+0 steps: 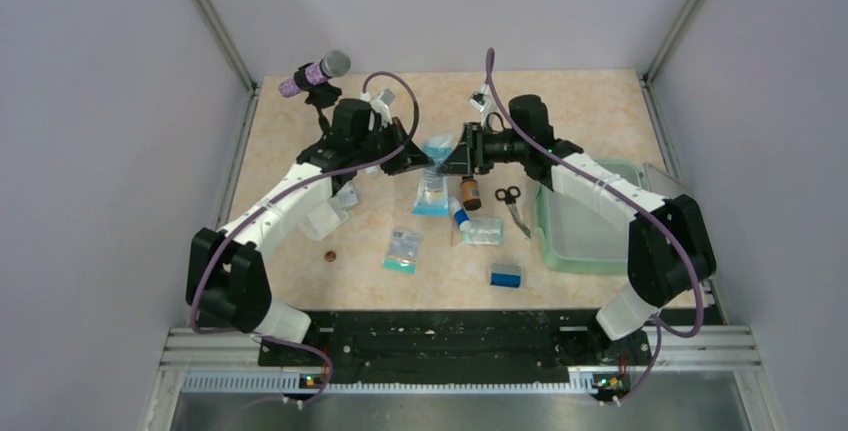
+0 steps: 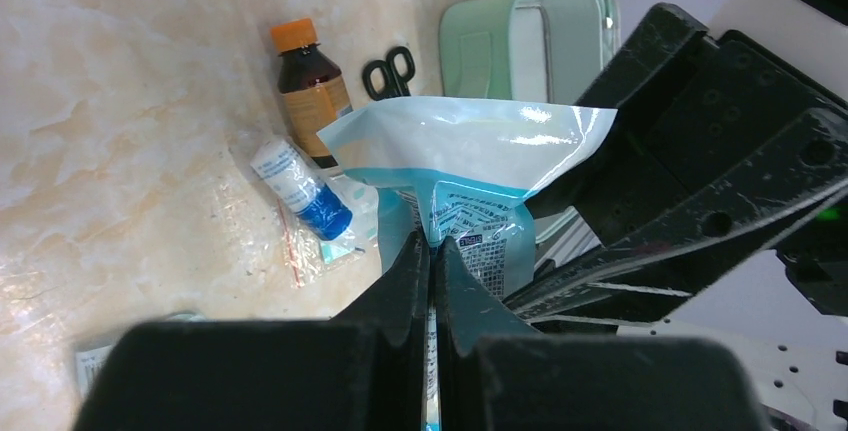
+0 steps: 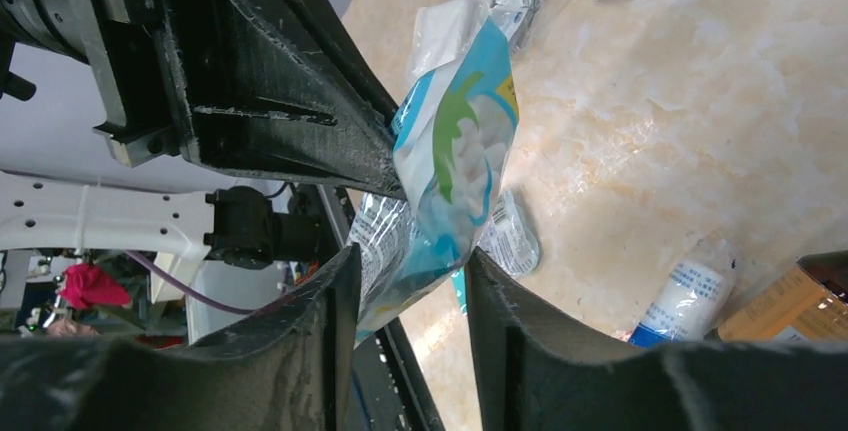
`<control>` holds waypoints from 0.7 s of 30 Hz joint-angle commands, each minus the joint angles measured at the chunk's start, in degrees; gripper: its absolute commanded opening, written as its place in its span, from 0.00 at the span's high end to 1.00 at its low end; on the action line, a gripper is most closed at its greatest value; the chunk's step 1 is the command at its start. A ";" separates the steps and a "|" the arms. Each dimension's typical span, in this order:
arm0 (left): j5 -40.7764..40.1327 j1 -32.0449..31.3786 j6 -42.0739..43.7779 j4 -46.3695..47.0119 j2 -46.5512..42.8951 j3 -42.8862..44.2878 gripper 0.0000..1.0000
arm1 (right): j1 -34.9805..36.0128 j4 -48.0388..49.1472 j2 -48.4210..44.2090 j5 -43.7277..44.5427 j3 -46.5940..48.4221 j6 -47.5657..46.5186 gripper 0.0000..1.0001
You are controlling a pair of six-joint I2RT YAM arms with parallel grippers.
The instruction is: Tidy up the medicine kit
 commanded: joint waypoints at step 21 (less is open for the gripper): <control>-4.36 1.61 41.12 -21.82 -14.89 0.14 0.27 | 0.11 -33.31 -24.89 33.79 0.80 -65.04 1.00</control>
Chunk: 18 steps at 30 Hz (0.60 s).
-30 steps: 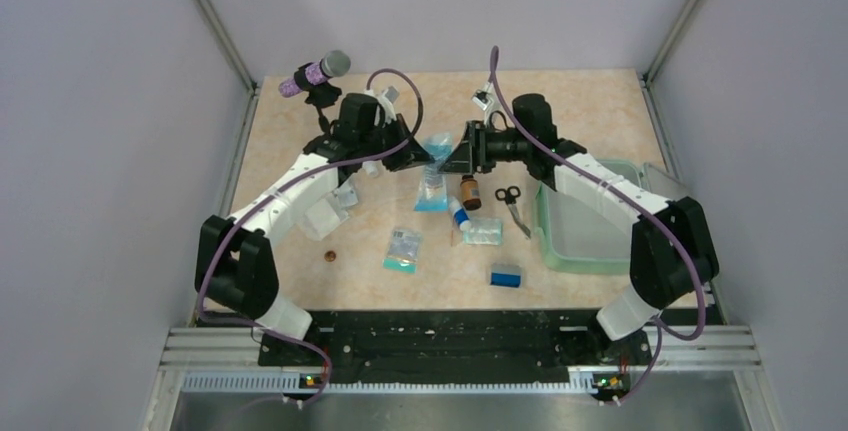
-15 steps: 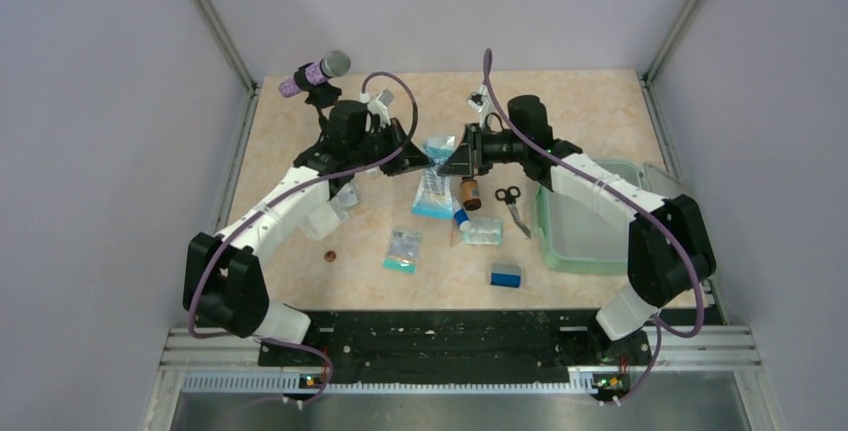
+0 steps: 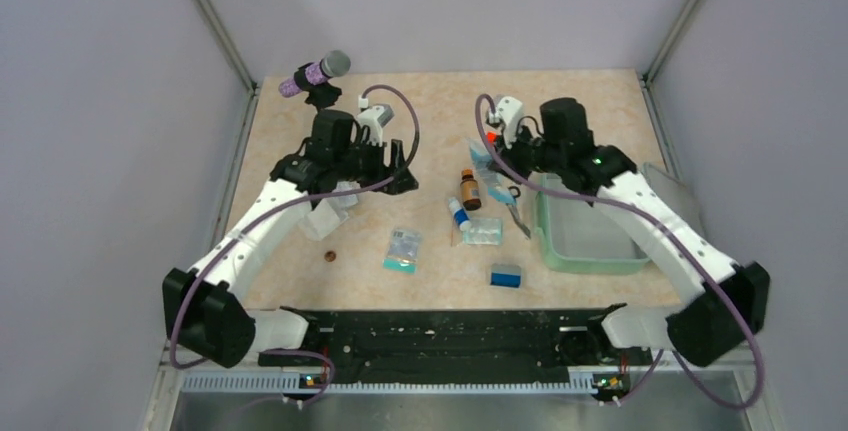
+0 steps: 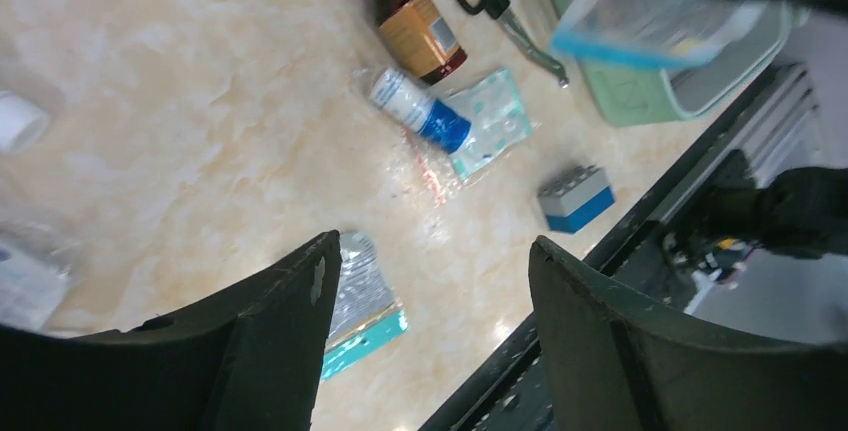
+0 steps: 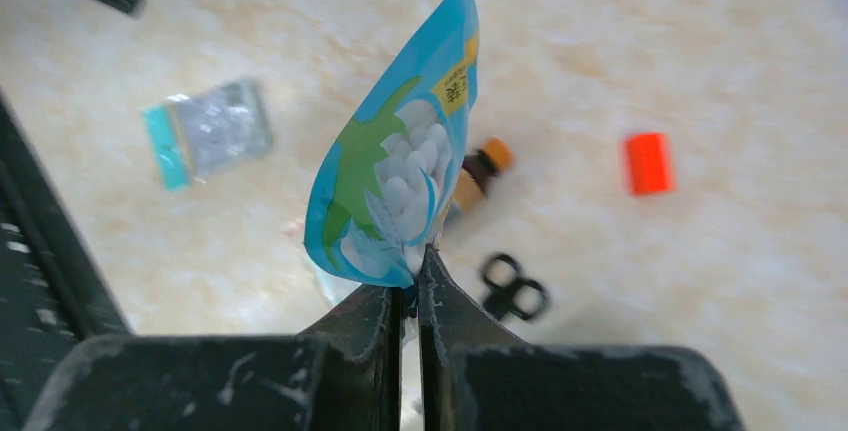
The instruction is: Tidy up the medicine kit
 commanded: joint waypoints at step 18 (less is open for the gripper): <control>-10.32 0.95 33.36 -22.31 -22.26 -3.26 0.27 | -9.35 -10.43 -21.17 42.84 -20.95 -61.08 1.00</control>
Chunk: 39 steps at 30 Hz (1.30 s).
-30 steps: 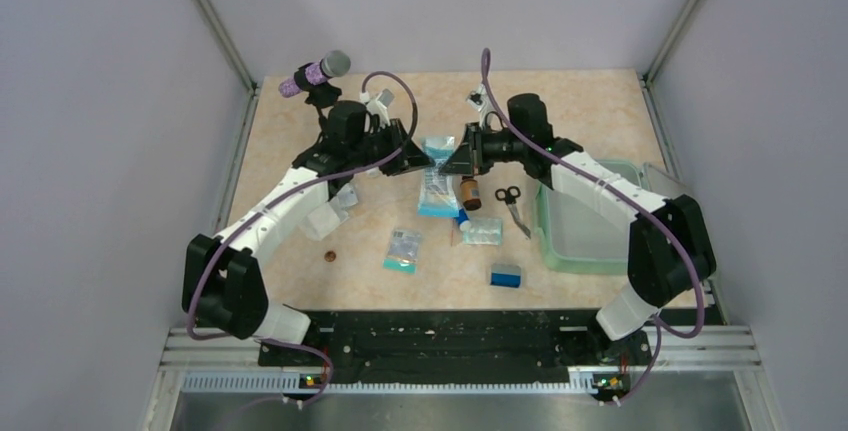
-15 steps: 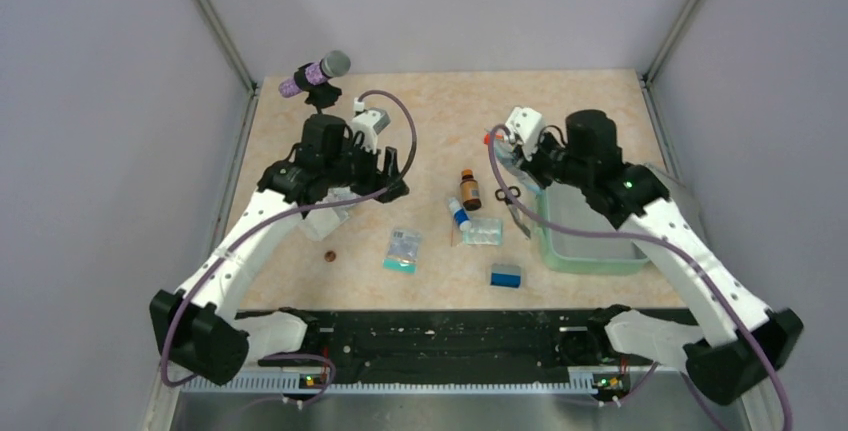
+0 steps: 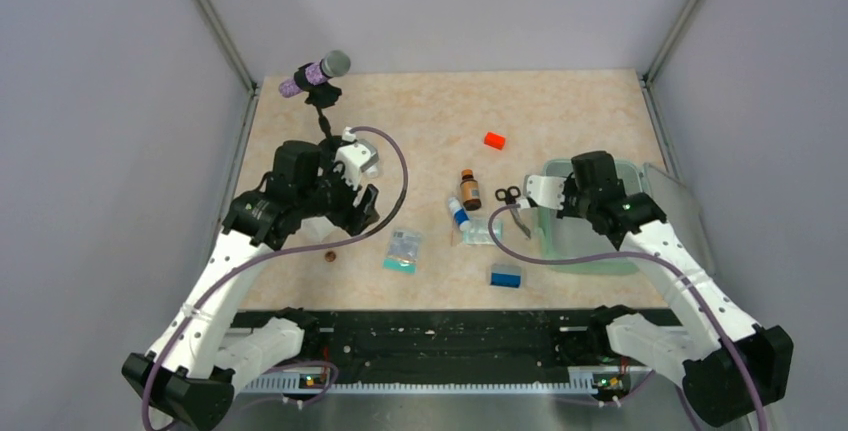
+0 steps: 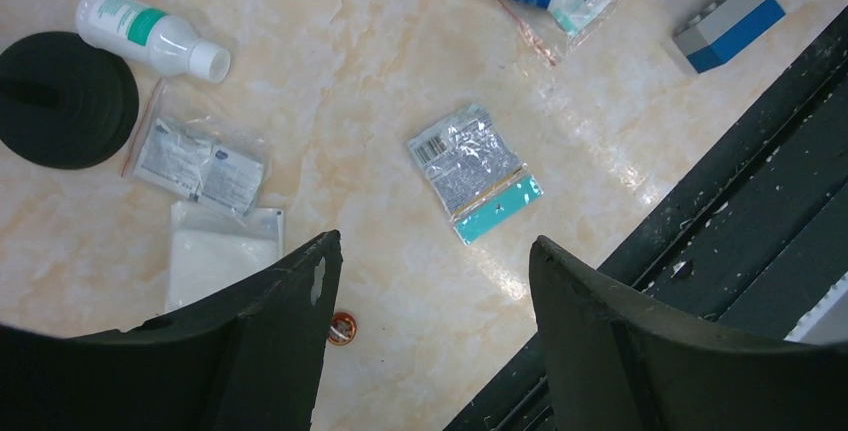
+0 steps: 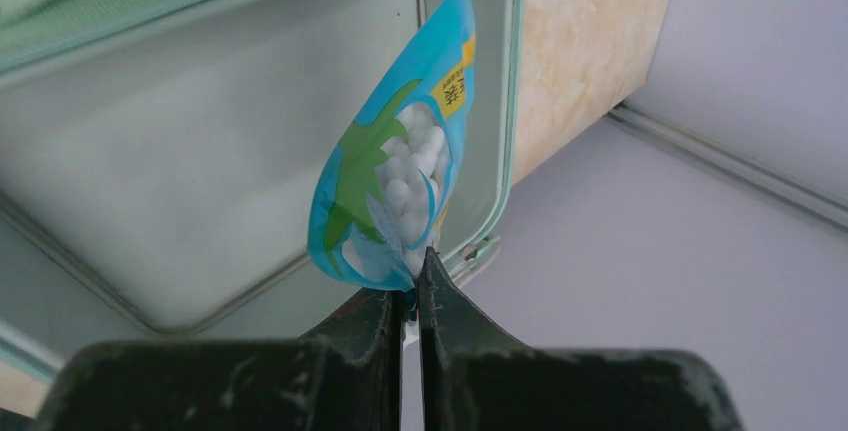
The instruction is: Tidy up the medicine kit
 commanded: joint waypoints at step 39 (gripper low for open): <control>8.60 6.15 -3.13 -1.69 0.10 2.22 0.27 | -10.78 47.52 22.15 -2.01 -16.88 -19.41 1.00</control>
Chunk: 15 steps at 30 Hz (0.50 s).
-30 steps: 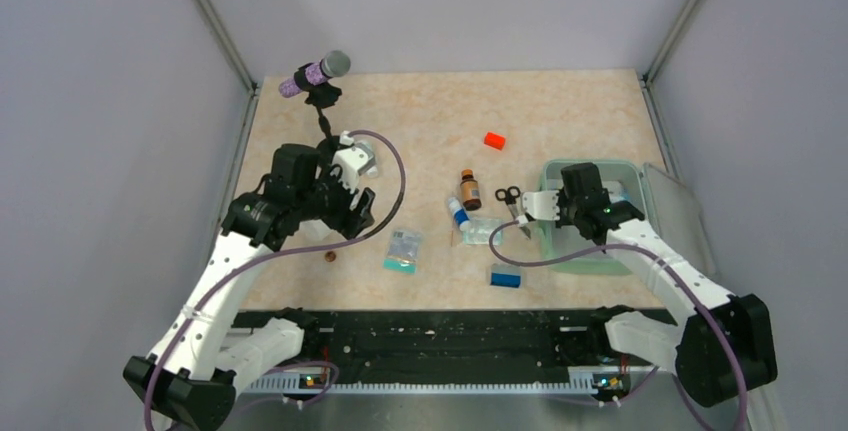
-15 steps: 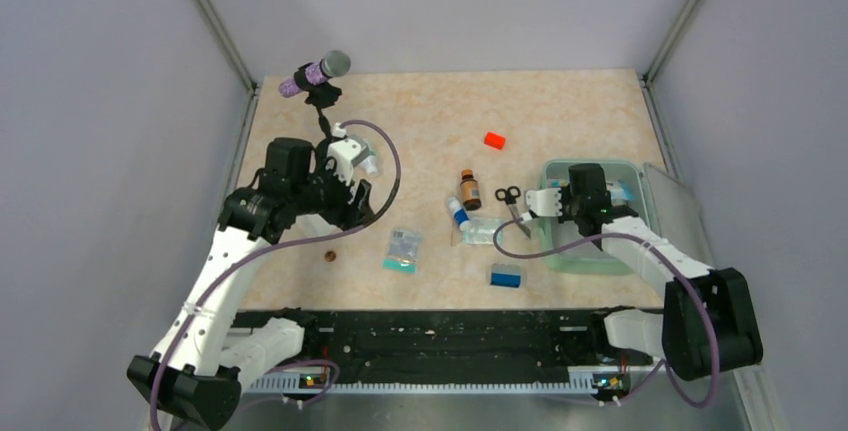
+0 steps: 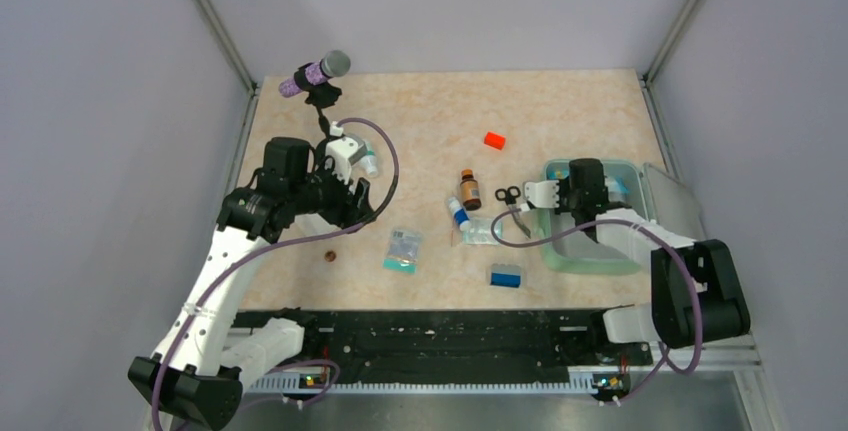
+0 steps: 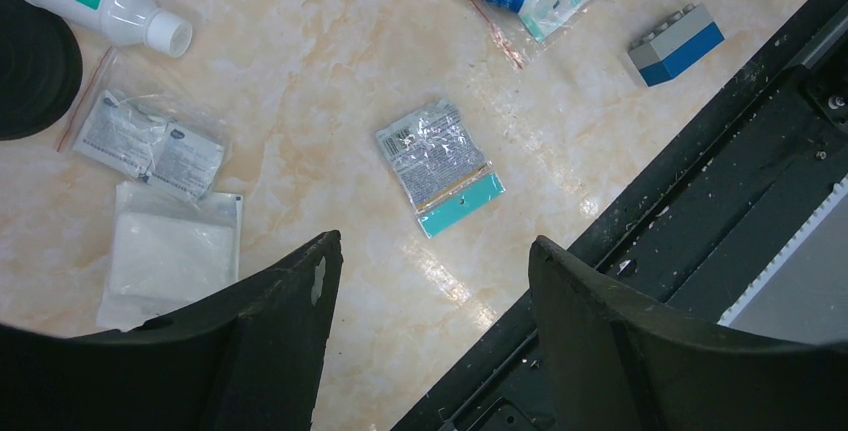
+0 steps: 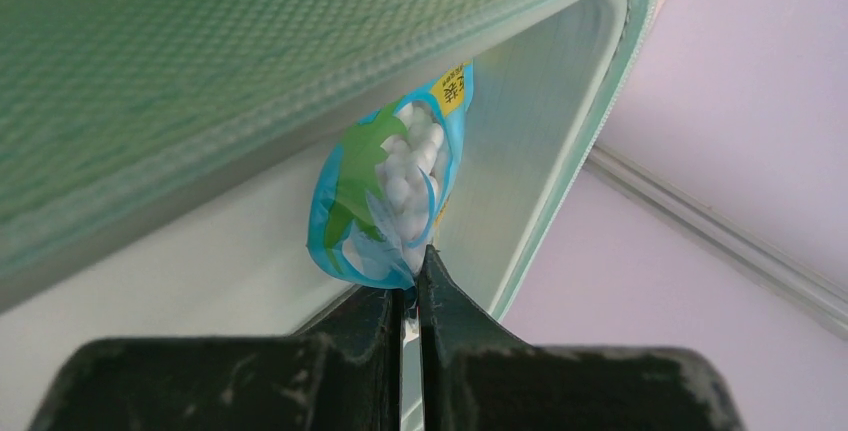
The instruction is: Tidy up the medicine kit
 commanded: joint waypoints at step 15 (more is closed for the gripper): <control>2.49 0.61 -0.74 2.20 -0.51 0.14 0.27 | -0.85 -6.73 0.44 -1.99 5.22 7.80 0.63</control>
